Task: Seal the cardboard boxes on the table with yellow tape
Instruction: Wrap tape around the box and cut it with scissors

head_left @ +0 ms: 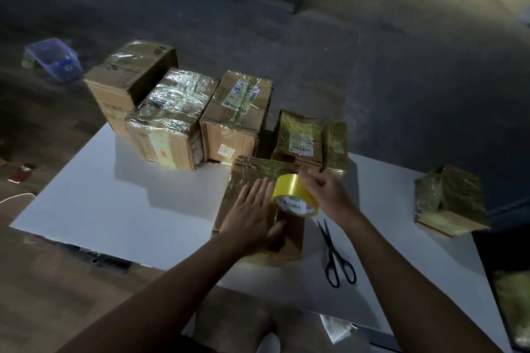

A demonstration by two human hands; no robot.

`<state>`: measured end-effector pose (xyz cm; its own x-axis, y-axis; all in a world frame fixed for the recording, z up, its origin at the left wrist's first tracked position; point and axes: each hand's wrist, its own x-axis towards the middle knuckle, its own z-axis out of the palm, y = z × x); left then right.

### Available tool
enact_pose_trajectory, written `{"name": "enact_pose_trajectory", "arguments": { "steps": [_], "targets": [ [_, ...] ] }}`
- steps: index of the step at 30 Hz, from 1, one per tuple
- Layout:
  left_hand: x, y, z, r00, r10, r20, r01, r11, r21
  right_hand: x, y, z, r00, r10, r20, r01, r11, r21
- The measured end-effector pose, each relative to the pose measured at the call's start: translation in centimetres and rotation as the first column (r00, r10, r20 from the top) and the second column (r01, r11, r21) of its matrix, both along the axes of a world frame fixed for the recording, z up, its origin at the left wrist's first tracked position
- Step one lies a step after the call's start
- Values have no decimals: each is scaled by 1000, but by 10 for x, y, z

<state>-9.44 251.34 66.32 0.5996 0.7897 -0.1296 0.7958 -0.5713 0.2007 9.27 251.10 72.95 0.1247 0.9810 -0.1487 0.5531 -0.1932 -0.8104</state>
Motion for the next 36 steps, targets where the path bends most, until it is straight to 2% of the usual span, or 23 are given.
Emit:
{"name": "enact_pose_trajectory", "arguments": {
  "steps": [1,3,8,12,14,18,21,26,30,36],
  "targets": [
    [-2,0,0,1000,-4,-6,4,1000,3,1,-2,-3,999,-12,-44,12,1000,-3],
    [-3,-1,-1,1000,-4,-2,4,1000,24,0,0,-3,999,6,-36,-6,1000,18],
    [-4,-3,-3,1000,12,14,-12,999,36,32,9,9,982,60,178,-76,994,83],
    [-4,-2,-1,999,5,32,-6,999,32,53,3,-6,932,106,347,-105,994,-22],
    [-4,-2,0,1000,-4,19,3,999,36,52,4,-14,914,135,384,-123,991,-56],
    [0,-2,4,1000,-7,-17,7,1000,6,56,2,-27,916,165,365,-125,983,-132],
    [7,-2,11,995,6,-101,-8,1000,-21,59,3,-34,924,187,334,-147,979,-141],
    [64,-11,24,953,138,-268,-164,983,-79,57,6,-32,924,200,327,-149,973,-175],
    [84,-30,22,961,144,-236,-175,978,-117,52,-2,-27,904,203,376,-138,972,-191],
    [53,-33,3,975,123,-182,-136,989,-57,40,-13,-39,897,166,409,-155,986,-61]
  ]
}}
